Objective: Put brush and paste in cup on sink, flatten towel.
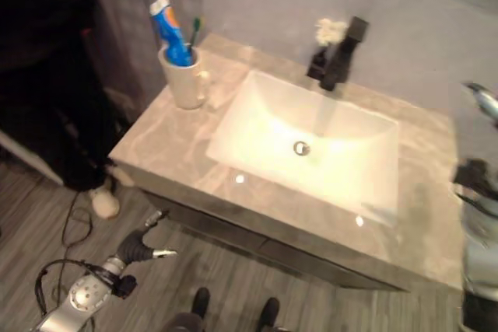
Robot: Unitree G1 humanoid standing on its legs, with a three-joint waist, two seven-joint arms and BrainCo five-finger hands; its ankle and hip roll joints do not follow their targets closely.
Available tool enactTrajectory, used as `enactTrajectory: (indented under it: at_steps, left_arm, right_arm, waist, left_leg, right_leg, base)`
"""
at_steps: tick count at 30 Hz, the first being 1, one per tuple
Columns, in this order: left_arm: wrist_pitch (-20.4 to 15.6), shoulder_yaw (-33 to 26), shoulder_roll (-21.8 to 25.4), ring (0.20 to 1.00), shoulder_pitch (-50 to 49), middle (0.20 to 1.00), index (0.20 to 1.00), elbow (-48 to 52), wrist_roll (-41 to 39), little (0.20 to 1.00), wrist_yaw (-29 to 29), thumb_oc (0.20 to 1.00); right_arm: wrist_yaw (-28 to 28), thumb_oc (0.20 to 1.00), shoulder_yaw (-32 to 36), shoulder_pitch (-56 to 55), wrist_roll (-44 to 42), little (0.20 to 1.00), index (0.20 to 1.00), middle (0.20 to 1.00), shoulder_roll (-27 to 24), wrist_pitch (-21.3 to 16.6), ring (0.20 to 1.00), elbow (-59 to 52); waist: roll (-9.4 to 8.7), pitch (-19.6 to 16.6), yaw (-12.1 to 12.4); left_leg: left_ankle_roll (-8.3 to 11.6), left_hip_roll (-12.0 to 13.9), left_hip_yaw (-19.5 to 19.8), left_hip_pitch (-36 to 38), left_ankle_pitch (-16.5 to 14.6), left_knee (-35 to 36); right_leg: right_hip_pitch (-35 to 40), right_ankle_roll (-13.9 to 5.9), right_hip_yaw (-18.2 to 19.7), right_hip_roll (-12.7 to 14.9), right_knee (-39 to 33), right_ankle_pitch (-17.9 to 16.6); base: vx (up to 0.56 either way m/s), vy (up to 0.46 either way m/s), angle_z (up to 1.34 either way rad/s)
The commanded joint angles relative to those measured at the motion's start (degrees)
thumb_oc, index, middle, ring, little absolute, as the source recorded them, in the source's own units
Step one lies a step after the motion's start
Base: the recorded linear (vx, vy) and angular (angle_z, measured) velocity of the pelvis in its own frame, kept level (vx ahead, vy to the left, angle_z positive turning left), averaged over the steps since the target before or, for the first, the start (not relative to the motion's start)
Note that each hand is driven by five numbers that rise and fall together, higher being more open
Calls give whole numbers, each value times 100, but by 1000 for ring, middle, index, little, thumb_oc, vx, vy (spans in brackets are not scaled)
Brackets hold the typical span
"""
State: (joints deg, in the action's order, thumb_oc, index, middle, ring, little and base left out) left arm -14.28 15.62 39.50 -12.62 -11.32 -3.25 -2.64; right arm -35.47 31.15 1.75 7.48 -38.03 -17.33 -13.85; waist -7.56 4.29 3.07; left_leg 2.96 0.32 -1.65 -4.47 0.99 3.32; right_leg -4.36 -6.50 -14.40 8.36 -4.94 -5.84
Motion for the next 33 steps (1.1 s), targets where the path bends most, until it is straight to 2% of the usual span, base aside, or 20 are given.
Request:
enactTrajectory:
  at_steps: [1,4,6,7,10,11,14,15,16,17,18,19,20,22,24,27,29,31,32,33]
  left_arm:
    - [-214,-186,134,1000,-41,1000,1000,174,184,1000,-4,1000]
    - [-172,-223,87,1000,-126,1000,1000,296,166,1000,8,1000]
    - [-156,-212,102,1000,-146,1000,1000,352,159,1000,5,1000]
    - [-150,-226,87,1000,-120,1000,1000,376,191,1000,-30,1000]
    - [-127,-183,63,1000,-108,1000,1000,404,194,1000,-14,1000]
    - [-135,-170,59,1000,-132,1000,1000,440,217,1000,-11,1000]
    - [-132,-207,85,1000,-175,1000,1000,463,221,1000,-42,1000]
    - [-134,-214,91,1000,-181,1000,1000,461,220,1000,-44,1000]
    - [-137,-238,91,1000,-196,1000,1000,478,211,1000,-58,1000]
    - [-128,-234,73,1000,-190,1000,1000,470,200,1000,-59,1000]
    - [-130,-243,75,1000,-187,1000,1000,464,198,1000,-60,1000]
    - [-90,-199,2,1000,-108,1000,1000,408,147,1000,21,1000]
    - [-91,-206,-4,1000,-107,1000,1000,406,147,1000,24,1000]
    - [-52,-145,-181,1000,-72,1000,1000,299,124,1000,23,1000]
    - [-18,-73,-259,1000,-83,1000,1000,331,139,1000,163,1000]
    - [-5,-45,-305,1000,-65,1000,1000,362,155,1000,196,1000]
    - [0,-52,-359,1000,-28,1000,1000,389,115,1000,219,1000]
    - [1,-96,-449,1000,9,1000,1000,292,90,1000,263,1000]
    - [-11,-111,-479,1000,4,1000,1000,278,80,1000,274,1000]
    - [-27,-109,-493,1000,40,1000,1000,255,22,1000,340,1000]
  right_arm:
    - [-543,1000,203,333,29,1000,1000,1000,-9,-147,1000,495]
    - [-999,1000,533,-45,-119,1000,1000,1000,321,1,1000,1122]
    - [-1172,1000,530,-71,-188,1000,1000,1000,393,26,1000,1368]
    - [-1287,1000,543,-225,-333,1000,1000,1000,593,95,1000,1737]
    - [-1173,1000,370,-379,-1041,1000,1000,1000,1017,-7,1000,2387]
    - [-1125,1000,247,-537,-1409,1000,1000,1000,1193,0,1000,3181]
    - [-806,1000,-108,-536,-2184,1000,1000,1000,1378,-64,1000,4419]
    - [-778,1000,-127,-507,-2230,1000,1000,1000,1344,-105,1000,4503]
    - [-457,1000,-519,-441,-2591,1000,1000,1000,1475,7,1000,5403]
    - [-238,1000,-633,-382,-2964,1000,1000,1000,1567,11,1000,5888]
    - [-164,1000,-655,-340,-3048,1000,1000,1000,1516,-45,1000,5999]
    - [238,1000,-921,-305,-3527,1000,1000,1000,1658,2,1000,6690]
    - [268,1000,-932,-297,-3563,1000,1000,1000,1639,-19,1000,6718]
    - [650,1000,-1019,-327,-4021,1000,1000,1000,1882,-84,1000,7200]
    - [930,1000,-1432,-254,-4087,1000,1000,1000,2131,131,1000,8038]
    - [1231,1000,-1645,-273,-4154,1000,1000,1000,2280,356,1000,8486]
    - [1629,1000,-2141,-253,-3942,1000,1000,1000,2457,611,1000,8734]
    - [2153,1000,-2790,-230,-3333,1000,1000,1000,2564,990,1000,9000]
    - [2177,1000,-2920,-250,-3149,1000,1000,1000,2548,990,1000,8937]
    - [2416,1000,-3649,-276,-2157,1000,1000,1000,2549,1076,1000,8842]
  waist:
    - [-100,-412,162]
    - [20,-420,-109]
    - [32,-412,-120]
    - [94,-372,-226]
    - [154,-252,-335]
    - [183,-172,-366]
    - [204,-38,-349]
    - [199,-36,-344]
    - [235,78,-273]
    - [251,119,-280]
    - [249,124,-288]
    - [294,176,-300]
    - [296,173,-300]
    - [321,172,-276]
    - [357,169,-185]
    - [352,193,-198]
    - [368,241,-157]
    - [399,256,-93]
    - [408,260,-94]
    - [426,268,-64]
  left_leg:
    - [-126,-13,-142,-203,6,168]
    - [-219,-55,-278,-81,-48,168]
    - [-239,-65,-324,-25,-83,168]
    - [-273,-99,-368,19,-94,168]
    - [-336,-154,-478,80,-83,168]
    - [-358,-180,-550,146,-173,168]
    - [-369,-141,-690,176,-153,168]
    - [-367,-135,-700,182,-157,168]
    - [-360,-69,-825,168,-115,168]
    - [-358,-45,-844,150,-84,168]
    - [-346,-34,-843,151,-90,168]
    - [-371,-43,-810,107,-40,168]
    - [-366,-40,-816,101,-41,168]
    - [-371,-86,-824,55,-10,168]
    - [-376,-137,-761,2,24,168]
    - [-358,-167,-723,-1,42,168]
    - [-352,-195,-679,21,78,168]
    - [-335,-205,-659,62,89,168]
    - [-328,-209,-654,84,89,168]
    - [-305,-233,-595,158,74,168]
  right_leg:
    - [436,-568,132,318,127,-227]
    - [336,-584,351,378,272,-327]
    - [325,-591,418,386,323,-322]
    - [270,-595,499,419,388,-378]
    - [134,-607,651,498,545,-533]
    - [90,-635,732,519,617,-571]
    - [-20,-648,709,478,774,-621]
    - [-28,-645,719,472,790,-614]
    - [-113,-610,532,391,962,-495]
    - [-148,-546,548,259,1064,-327]
    - [-171,-530,548,252,1119,-285]
    - [-210,-375,739,-156,1298,149]
    - [-229,-367,746,-158,1320,163]
    - [-232,-238,757,-419,1390,395]
    - [-302,-112,721,-756,1455,556]
    - [-318,-68,729,-897,1425,592]
    - [-322,-19,773,-990,1433,622]
    - [-277,23,742,-991,1411,644]
    - [-245,34,721,-990,1379,659]
    - [-84,74,705,-1003,1204,736]
  base:
    - [-13,67,-29]
    - [-19,82,-25]
    - [-30,89,-24]
    - [-82,96,-22]
    - [-78,122,-29]
    - [-37,130,-40]
    - [-58,64,-31]
    - [-116,65,-35]
    - [-117,76,-38]
    - [-114,67,-29]
    - [-67,98,-22]
    - [-35,61,-16]
    - [-48,105,5]
    - [-16,64,3]
    - [-22,41,-6]
    - [-23,5,7]
    - [-25,-4,16]
    - [-4,-33,13]
    - [45,-69,24]
    - [61,-67,22]
